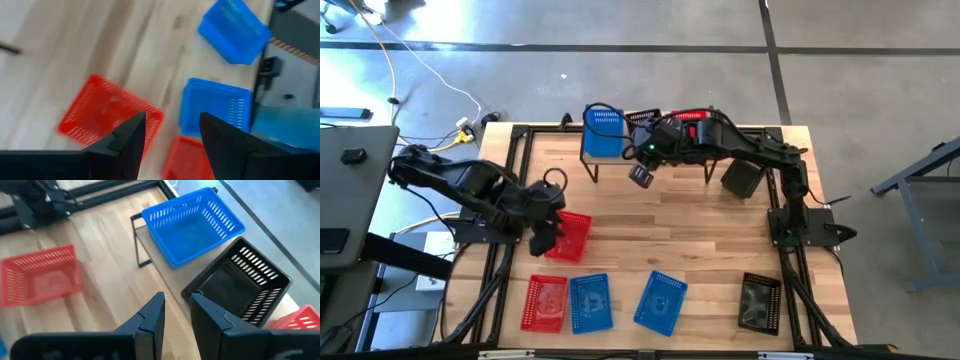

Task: Stack baskets on shelf by color
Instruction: Stack the left blue bin on top of the other blue bin on the shelf

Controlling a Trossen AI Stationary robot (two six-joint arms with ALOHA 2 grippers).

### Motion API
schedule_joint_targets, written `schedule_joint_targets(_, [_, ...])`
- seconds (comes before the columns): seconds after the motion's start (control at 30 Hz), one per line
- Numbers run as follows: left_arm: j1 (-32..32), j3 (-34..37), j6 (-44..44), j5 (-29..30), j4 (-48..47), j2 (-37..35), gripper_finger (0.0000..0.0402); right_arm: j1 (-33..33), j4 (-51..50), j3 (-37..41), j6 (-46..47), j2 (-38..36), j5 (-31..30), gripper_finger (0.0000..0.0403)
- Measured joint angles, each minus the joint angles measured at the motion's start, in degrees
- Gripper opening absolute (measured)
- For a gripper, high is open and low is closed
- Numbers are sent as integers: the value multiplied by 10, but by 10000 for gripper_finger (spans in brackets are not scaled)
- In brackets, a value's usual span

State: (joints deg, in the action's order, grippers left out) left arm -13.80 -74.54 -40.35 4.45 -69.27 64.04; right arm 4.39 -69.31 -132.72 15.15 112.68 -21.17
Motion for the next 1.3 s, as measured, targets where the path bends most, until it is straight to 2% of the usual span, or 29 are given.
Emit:
schedule_joint_targets(0.13, [-40,0,-13,-1,42,20,173,-13,-5,-9,15,0,0,79])
schedule_joint_targets(0.47, [-143,0,-86,8,70,90,173,-34,-17,-17,16,0,16,79])
schedule_joint_targets(0.77, [-230,0,-94,68,121,167,173,-44,-25,-16,33,0,42,79])
schedule_joint_targets(1.03, [-277,0,-147,94,157,225,172,-44,-31,-15,30,0,42,79])
schedule_joint_targets(1.3, [-305,0,-163,112,220,273,172,-44,-34,-14,30,0,42,79])
